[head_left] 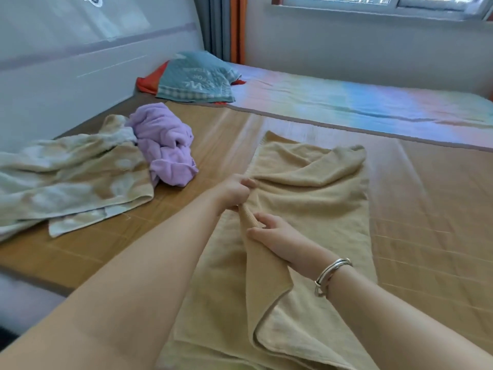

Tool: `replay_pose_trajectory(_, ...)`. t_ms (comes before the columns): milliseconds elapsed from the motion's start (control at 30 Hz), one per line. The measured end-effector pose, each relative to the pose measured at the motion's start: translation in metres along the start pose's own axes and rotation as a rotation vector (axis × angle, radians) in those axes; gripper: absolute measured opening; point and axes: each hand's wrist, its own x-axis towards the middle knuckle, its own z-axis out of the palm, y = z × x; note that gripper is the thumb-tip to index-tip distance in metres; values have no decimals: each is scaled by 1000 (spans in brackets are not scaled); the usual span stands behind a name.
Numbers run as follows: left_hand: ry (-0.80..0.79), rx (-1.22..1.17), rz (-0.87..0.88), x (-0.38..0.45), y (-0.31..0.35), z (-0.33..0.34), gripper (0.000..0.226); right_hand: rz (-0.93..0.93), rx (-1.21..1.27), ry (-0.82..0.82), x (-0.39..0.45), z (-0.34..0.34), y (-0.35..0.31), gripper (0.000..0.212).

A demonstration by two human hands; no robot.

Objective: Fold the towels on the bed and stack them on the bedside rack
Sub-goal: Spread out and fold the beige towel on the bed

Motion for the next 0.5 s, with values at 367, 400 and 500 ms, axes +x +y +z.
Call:
replay_pose_trajectory(367, -3, -44, -37, 29, -80, -13, 46, 59, -146, -109, 43, 55, 20, 34)
replay_pose_trajectory(400, 11, -68, -61, 26, -85, -15, 38, 66, -153, -181, 41, 59, 22, 33)
replay_pose_trajectory(500, 18, -1, -156, 7, -93, -21, 26, -18, -198, -216, 33, 57, 30, 30)
